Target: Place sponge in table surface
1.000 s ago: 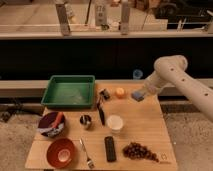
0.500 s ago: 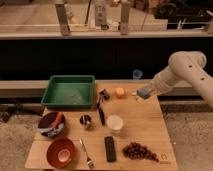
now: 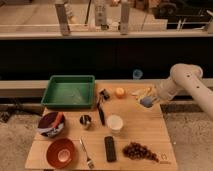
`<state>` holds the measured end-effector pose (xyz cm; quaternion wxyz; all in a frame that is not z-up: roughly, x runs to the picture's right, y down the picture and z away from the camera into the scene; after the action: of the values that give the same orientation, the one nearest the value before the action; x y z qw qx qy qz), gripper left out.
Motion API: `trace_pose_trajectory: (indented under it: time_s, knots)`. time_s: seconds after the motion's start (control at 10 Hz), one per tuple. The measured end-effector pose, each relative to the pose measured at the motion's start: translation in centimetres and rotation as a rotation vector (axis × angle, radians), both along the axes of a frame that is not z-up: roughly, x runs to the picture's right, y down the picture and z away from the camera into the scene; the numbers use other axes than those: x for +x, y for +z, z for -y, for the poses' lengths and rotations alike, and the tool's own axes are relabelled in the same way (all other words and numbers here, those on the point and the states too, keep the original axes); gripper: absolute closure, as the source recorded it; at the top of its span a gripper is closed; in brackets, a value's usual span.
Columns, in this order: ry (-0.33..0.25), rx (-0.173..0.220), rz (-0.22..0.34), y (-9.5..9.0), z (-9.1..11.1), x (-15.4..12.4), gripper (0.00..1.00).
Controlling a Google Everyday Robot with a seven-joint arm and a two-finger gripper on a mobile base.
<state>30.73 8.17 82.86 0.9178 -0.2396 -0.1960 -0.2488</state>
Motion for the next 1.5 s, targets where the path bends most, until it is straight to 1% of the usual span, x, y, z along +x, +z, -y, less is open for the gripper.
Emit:
trace_pose_trajectory:
  time_s: [0.1,0.2,0.3,0.4,0.5,0.6,0.7,0.8,0.9,1.0,1.2,1.3,1.5]
  knots:
    - [-0.02,-0.041,0.012,1.6,-1.3,0.7,0.98]
    - [-0.042,-0.076,0.026,3.0,-2.5,1.0,0.92]
    - [-0.067,-0.107,0.056,4.6,-3.8,1.1,0.81]
    - [-0.089,-0.129,0.096,5.4,-4.7,1.2,0.71]
    - [-0.107,-0.138,0.14,5.9,-5.3,1.1,0.61]
    - [-0.123,-0.126,0.203,5.9,-5.8,1.0,0.51]
    - [-0.131,-0.1,0.266,5.6,-6.0,1.0,0.39]
    - [-0.138,-0.086,0.296,5.5,-6.0,0.7,0.31]
    - [-0.16,-0.078,0.331,5.3,-6.2,0.1,0.22]
    - [-0.169,-0.078,0.341,5.3,-6.3,-0.2,0.2]
    - [-0.219,-0.103,0.375,5.2,-6.9,-1.4,0.2]
    - [-0.259,-0.163,0.359,5.3,-7.2,-1.8,0.2]
    - [-0.321,-0.254,0.327,5.5,-7.3,-2.9,0.2]
